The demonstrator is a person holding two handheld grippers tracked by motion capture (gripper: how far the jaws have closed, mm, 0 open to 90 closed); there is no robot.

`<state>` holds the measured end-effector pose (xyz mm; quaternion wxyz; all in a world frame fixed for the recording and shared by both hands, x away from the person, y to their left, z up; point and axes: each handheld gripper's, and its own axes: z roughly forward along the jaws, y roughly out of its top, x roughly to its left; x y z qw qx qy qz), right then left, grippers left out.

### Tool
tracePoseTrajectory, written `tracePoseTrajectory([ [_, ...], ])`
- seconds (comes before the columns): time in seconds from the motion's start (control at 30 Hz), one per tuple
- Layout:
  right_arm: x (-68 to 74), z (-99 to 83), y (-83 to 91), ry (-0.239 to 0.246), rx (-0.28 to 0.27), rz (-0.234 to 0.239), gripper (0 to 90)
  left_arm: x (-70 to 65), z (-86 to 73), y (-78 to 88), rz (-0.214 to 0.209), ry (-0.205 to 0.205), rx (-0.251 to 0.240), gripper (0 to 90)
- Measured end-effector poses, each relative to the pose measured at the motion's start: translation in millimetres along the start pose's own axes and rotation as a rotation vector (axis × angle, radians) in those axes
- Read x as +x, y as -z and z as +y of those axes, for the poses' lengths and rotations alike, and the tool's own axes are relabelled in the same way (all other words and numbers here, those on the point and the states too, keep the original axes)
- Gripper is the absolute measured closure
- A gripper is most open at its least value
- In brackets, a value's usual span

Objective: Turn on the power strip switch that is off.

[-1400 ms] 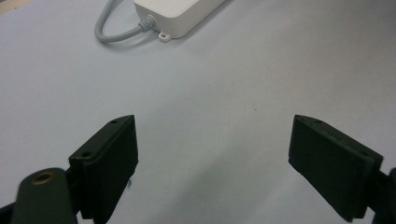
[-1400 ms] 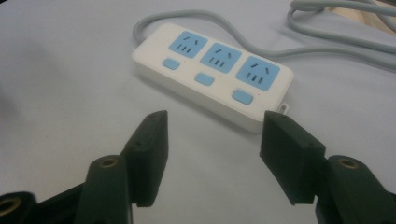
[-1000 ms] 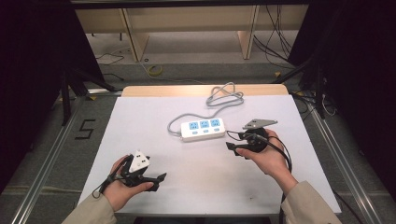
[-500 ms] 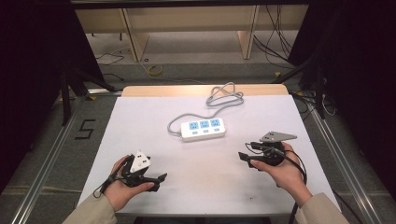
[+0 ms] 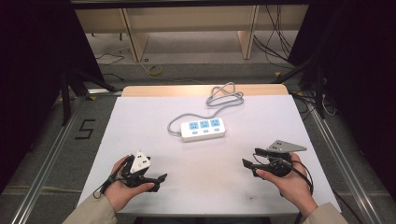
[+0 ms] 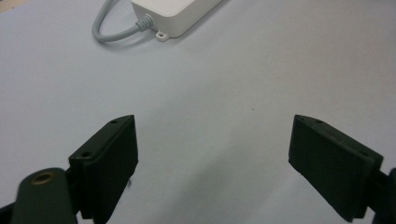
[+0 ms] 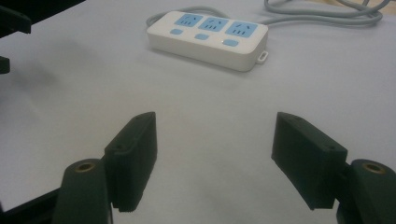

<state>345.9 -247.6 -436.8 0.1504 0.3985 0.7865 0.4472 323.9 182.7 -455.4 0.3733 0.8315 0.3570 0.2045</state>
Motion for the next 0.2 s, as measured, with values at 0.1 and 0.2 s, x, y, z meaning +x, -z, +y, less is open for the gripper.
tracePoseTrajectory([
  [0.1, 0.7, -1.2, 1.8, -0.004, -0.011, -0.004, 30.7, -1.1, 0.4, -0.1, -0.006, -0.005, 0.003, 15.3],
  [0.2, -0.2, -1.7, 2.8, -0.003, -0.01, -0.008, 30.3, -3.2, 1.4, -1.1, -0.008, -0.003, -0.004, 15.3],
])
